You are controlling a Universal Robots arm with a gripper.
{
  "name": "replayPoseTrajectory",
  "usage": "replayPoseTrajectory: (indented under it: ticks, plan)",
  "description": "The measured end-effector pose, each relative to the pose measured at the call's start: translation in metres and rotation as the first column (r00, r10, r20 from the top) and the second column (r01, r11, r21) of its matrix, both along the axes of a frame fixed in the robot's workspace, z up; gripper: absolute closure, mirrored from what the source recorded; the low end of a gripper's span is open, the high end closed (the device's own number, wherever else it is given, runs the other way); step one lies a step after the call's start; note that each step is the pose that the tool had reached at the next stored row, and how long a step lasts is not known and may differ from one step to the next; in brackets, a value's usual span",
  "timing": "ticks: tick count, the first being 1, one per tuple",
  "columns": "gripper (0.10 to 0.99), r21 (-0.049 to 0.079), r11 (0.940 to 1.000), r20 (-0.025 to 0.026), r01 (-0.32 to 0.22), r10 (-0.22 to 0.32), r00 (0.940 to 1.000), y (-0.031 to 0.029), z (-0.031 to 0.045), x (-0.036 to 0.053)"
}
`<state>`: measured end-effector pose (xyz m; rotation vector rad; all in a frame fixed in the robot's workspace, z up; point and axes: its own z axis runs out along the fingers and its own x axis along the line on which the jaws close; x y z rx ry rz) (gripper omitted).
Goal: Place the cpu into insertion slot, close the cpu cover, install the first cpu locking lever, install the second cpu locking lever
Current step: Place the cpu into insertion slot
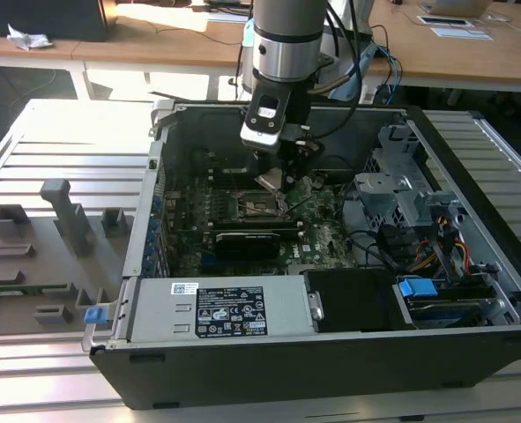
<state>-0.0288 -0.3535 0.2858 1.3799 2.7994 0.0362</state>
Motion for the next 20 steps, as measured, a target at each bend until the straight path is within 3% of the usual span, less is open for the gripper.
replayPoseTrajectory:
  ticks: [2,3,4,5,6,12,18,20]
  plan:
    - [0.545,0.000,1.0000,-0.0136,0.003,-0.003,0.9999,0.0000,-0.0003,0.0004]
    - [0.545,0.000,1.0000,-0.0284,0.005,-0.005,0.9996,0.0000,-0.0005,0.0007]
    - [0.545,0.000,1.0000,-0.0485,0.007,-0.007,0.9988,0.0000,-0.0008,0.0010]
    - [0.545,0.000,1.0000,-0.0590,0.008,-0.008,0.9982,0.0000,-0.0008,0.0012]
    - [0.545,0.000,1.0000,-0.0659,0.009,-0.009,0.9978,0.0000,-0.0008,0.0013]
    - [0.545,-0.002,0.9970,-0.0662,0.077,-0.077,0.9948,0.0000,-0.0013,0.0014]
    - [0.545,-0.010,0.9872,-0.0653,0.159,-0.160,0.9850,0.0000,-0.0015,0.0014]
    - [0.545,-0.014,0.9815,-0.0646,0.191,-0.191,0.9794,0.0000,-0.0016,0.0014]
